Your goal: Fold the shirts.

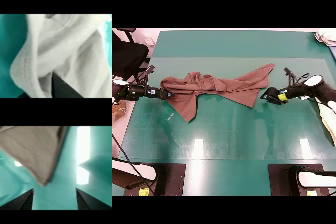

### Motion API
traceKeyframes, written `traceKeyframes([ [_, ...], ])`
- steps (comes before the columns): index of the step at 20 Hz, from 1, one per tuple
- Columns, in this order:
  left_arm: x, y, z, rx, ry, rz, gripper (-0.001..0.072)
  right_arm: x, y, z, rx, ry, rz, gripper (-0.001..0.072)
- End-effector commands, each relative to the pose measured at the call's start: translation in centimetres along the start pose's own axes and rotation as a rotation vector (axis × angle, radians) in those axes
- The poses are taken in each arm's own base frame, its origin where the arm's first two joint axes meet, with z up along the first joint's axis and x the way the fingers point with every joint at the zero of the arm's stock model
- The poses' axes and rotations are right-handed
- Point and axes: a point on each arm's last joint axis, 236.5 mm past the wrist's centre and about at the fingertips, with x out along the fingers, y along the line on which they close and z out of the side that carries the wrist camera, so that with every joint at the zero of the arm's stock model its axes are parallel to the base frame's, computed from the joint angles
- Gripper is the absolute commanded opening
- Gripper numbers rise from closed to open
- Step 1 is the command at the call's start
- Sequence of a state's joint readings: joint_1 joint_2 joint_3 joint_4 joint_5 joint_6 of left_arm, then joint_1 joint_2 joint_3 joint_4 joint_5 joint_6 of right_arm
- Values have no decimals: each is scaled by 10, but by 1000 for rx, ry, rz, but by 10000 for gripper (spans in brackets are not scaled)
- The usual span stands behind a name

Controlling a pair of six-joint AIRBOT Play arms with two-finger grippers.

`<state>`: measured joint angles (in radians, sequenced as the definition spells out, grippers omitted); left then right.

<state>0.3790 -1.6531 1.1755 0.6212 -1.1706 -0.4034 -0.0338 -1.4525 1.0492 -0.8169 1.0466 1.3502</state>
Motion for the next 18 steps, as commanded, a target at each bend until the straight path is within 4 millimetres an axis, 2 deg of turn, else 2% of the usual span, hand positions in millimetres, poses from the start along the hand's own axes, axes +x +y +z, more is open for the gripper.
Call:
traceKeyframes([
  [1, -2, -7, -1, -5, 17, -28, 22, 38, 15, -7, 133, 48, 73, 588],
  [3, -2, -8, -2, -5, 18, -32, 22, 58, 23, -14, 164, 63, 58, 585],
  [6, -2, -8, -2, -5, 19, -34, 22, 73, 38, -20, 259, 54, 37, 584],
  [8, -2, -9, -2, -5, 19, -35, 22, 81, 33, -29, 353, 53, -38, 582],
  [11, -2, -9, -1, -6, 16, -35, 22, 91, 29, -39, 343, 41, -124, 557],
  [13, -2, -9, 0, -8, 12, -37, 22, 95, 35, -32, 352, 3, -113, 476],
  [14, -2, -9, 0, -8, 12, -37, 22, 95, 35, -29, 361, -12, -108, 190],
  [15, -2, -9, 0, -8, 12, -37, 22, 93, 36, -26, 358, -23, -105, 25],
  [18, -2, -11, -1, -11, 14, -43, 21, 79, 43, -15, 326, -79, -101, 19],
])
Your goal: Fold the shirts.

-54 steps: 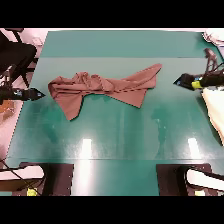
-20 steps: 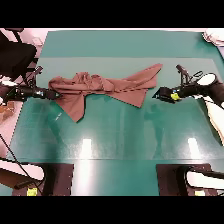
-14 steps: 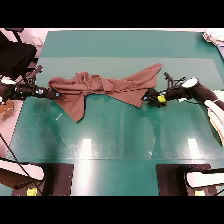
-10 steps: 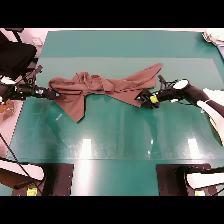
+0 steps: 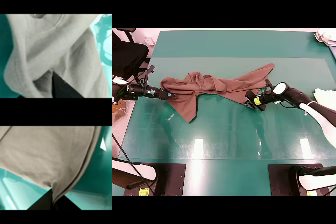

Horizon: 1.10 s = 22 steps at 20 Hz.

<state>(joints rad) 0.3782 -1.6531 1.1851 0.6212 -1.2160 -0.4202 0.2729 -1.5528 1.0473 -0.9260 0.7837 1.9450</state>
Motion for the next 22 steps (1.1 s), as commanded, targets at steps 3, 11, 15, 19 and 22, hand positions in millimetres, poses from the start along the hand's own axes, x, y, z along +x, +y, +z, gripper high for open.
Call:
traceKeyframes([
  [3, -1, -4, 5, -29, -19, -19, 21, -30, 8, 22, 0, -117, 4, 18],
  [11, -12, -49, 27, -45, -94, -178, 19, -70, 24, 25, -117, -187, 23, 18],
  [15, -52, -96, 70, 60, -212, -211, 19, -116, 56, 37, -201, -325, 120, 18],
  [19, -113, -170, 111, 229, -339, -217, 19, -187, 92, 37, -278, -484, 245, 17],
  [22, -162, -234, 132, 356, -459, -189, 19, -261, 128, 24, -395, -628, 355, 16],
])
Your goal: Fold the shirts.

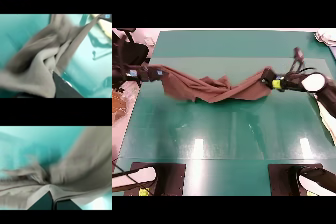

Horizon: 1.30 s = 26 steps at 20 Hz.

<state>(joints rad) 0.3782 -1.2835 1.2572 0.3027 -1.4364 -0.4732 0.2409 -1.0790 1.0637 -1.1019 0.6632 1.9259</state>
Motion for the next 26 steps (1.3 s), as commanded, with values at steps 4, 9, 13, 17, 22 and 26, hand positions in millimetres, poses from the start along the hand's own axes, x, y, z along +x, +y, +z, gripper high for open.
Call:
traceKeyframes([
  [4, -56, -132, 105, 197, -308, 64, 20, -156, 110, 69, -253, -365, 236, 16],
  [9, -105, -204, 152, 181, -553, 173, 20, -285, 151, 79, -408, -586, 289, 16],
  [13, -130, -280, 154, 367, -606, 217, 20, -347, 160, 66, -465, -680, 322, 16],
  [17, -145, -332, 148, 467, -634, 254, 21, -382, 164, 55, -482, -737, 360, 16],
  [22, -155, -359, 150, 565, -640, 295, 21, -385, 164, 53, -524, -751, 348, 16],
  [26, -137, -290, 124, 420, -470, 399, 22, -312, 146, 59, -558, -574, 229, 17],
])
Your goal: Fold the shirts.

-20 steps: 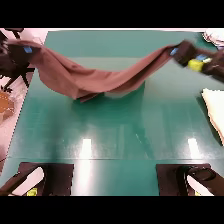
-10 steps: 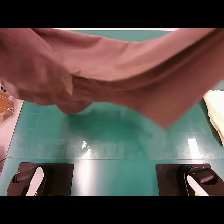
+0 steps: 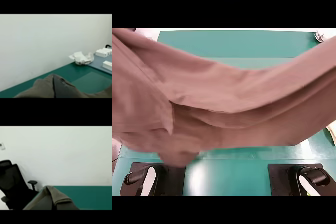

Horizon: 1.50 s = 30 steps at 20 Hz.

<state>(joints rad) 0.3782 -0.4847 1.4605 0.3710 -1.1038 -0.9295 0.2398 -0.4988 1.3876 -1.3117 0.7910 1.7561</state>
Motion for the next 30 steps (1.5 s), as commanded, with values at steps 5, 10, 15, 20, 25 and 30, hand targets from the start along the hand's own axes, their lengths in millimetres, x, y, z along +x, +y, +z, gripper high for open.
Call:
traceKeyframes([
  [5, 16, 79, -169, -348, 303, 117, 22, 94, -65, -110, -99, 386, -127, 18],
  [10, 13, 149, -274, -528, 207, 318, 22, 144, -132, -213, -116, 648, -250, 18],
  [15, 26, 167, -352, -633, 267, 277, 22, 176, -203, -285, -50, 758, -358, 19],
  [20, 56, 221, -394, -728, 200, 278, 21, 210, -249, -311, 33, 699, -378, 19],
  [25, 94, 247, -417, -662, 240, 234, 22, 243, -279, -334, 57, 610, -381, 19],
  [30, 113, 265, -454, -475, 355, 326, 22, 258, -310, -370, 57, 593, -423, 20],
])
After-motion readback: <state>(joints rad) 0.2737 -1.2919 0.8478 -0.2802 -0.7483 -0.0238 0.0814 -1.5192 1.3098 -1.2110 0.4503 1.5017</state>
